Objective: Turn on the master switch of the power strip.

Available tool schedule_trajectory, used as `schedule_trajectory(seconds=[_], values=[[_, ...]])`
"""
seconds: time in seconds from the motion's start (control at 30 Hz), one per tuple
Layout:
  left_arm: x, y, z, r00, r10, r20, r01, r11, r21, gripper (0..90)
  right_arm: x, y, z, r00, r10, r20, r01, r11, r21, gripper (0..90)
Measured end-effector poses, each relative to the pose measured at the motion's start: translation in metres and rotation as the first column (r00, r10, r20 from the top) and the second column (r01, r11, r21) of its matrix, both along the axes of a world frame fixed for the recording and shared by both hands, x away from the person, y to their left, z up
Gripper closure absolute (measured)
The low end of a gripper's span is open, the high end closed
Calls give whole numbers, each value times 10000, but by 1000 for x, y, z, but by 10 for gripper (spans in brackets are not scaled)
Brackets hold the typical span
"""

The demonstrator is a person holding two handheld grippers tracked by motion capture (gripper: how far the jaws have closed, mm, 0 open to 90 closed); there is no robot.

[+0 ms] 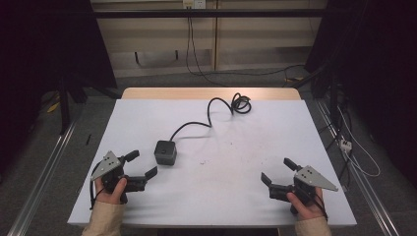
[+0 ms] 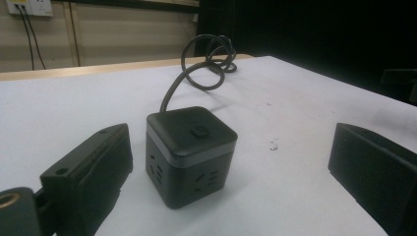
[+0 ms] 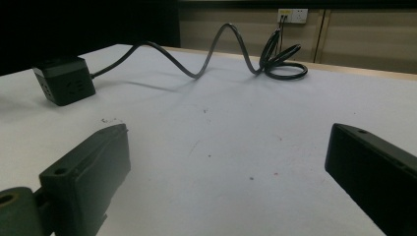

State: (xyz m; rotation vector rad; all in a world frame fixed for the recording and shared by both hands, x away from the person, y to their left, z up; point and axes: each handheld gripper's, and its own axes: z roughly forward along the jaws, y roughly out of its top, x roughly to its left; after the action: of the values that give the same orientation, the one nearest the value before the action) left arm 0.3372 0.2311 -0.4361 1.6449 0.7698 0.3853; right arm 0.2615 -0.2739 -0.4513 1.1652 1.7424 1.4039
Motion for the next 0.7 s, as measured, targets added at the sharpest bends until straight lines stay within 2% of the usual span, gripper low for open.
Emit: schedule_trajectory(seconds=[0.13,0.33,0.57,0.7], values=[[2,-1,0,10000,-16,-14,16,9999,-131,26,-1,0,0,10000,-2,44,2,10000,-7,31],[4,-2,2,10000,-81,19,82,10000,-35,31,-1,-1,1,9999,-56,131,56,10000,-11,31],[10,-3,6,9999,127,76,-126,9998,-148,41,-2,0,1,9999,6,138,-5,10000,-68,36],[16,-6,6,9995,246,-195,-249,9996,-136,70,-2,0,2,9999,24,161,-22,9999,-98,37]])
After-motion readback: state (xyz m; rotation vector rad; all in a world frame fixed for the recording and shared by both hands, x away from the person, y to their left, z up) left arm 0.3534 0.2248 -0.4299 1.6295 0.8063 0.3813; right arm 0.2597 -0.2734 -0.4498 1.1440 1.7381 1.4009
